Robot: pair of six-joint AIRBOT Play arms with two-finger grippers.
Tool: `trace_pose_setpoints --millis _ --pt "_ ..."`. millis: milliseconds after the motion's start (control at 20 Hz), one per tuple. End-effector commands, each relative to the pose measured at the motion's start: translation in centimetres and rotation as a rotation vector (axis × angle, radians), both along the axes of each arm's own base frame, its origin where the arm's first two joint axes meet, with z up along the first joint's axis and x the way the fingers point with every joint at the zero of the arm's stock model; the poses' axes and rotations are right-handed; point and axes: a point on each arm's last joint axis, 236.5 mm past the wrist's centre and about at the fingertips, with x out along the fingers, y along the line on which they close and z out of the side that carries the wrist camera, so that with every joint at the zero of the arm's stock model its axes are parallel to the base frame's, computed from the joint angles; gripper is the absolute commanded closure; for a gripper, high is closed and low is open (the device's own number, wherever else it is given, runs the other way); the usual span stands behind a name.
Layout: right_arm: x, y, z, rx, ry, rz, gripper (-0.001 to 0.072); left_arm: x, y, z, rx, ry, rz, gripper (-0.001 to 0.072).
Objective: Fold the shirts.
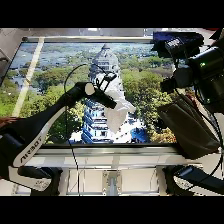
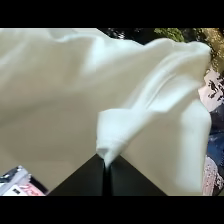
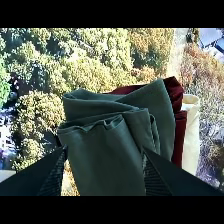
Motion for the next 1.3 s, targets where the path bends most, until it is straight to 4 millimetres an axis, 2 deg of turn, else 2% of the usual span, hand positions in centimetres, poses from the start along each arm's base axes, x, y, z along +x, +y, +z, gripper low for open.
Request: trace_pose_setpoints --millis 0,100,200,300,400,500,650,850,950,1150,1250 --pt "2.0 1.4 0.6 0.043 -0.08 0.043 0.0203 0.4 3.9 3.9 0.002 -0.002 0.07 0.0698" --pt "3.8 3.0 0.3 0.084 -0.125 0.07 0.0203 -0.7 7.7 8.4 0.003 -0.018 0.114 0.0698" --pt "5.4 3.8 -1.7 0.081 -0.106 0.078 0.0203 -1.3 13.1 12.3 0.076 -0.092 0.189 0.0698" --pt "6.7 5.2 -5.7 0.084 -0.026 0.089 0.0203 -1.4 18.9 16.1 0.136 -0.182 0.365 0.0698" --pt "8.0 8.3 -11.2 0.203 0.072 0.099 0.0203 -2.2 21.9 19.0 0.12 -0.232 0.472 0.0698" --pt "9.4 13.2 -16.4 0.462 0.151 0.053 0.0203 -3.2 22.8 19.9 0.123 -0.239 0.488 0.0697" --pt "11.7 18.6 -20.4 0.763 0.175 -0.026 0.0203 -3.8 22.8 18.9 0.144 -0.193 0.478 0.0698" --pt "14.6 21.3 -23.3 0.915 0.131 -0.102 0.0203 -3.3 22.6 17.5 0.16 -0.154 0.472 0.0697" --pt "15.5 22.5 -24.1 0.952 0.133 -0.086 0.0203 -3.0 22.5 16.8 0.168 -0.137 0.471 0.0698" --pt "19.2 24.1 -22.7 0.998 0.065 -0.031 0.0204 -2.7 22.5 16.0 0.177 -0.117 0.468 0.0697" --pt "19.8 24.6 -23.5 0.997 0.092 -0.019 0.0204 -2.7 22.4 15.9 0.179 -0.114 0.468 0.0697"
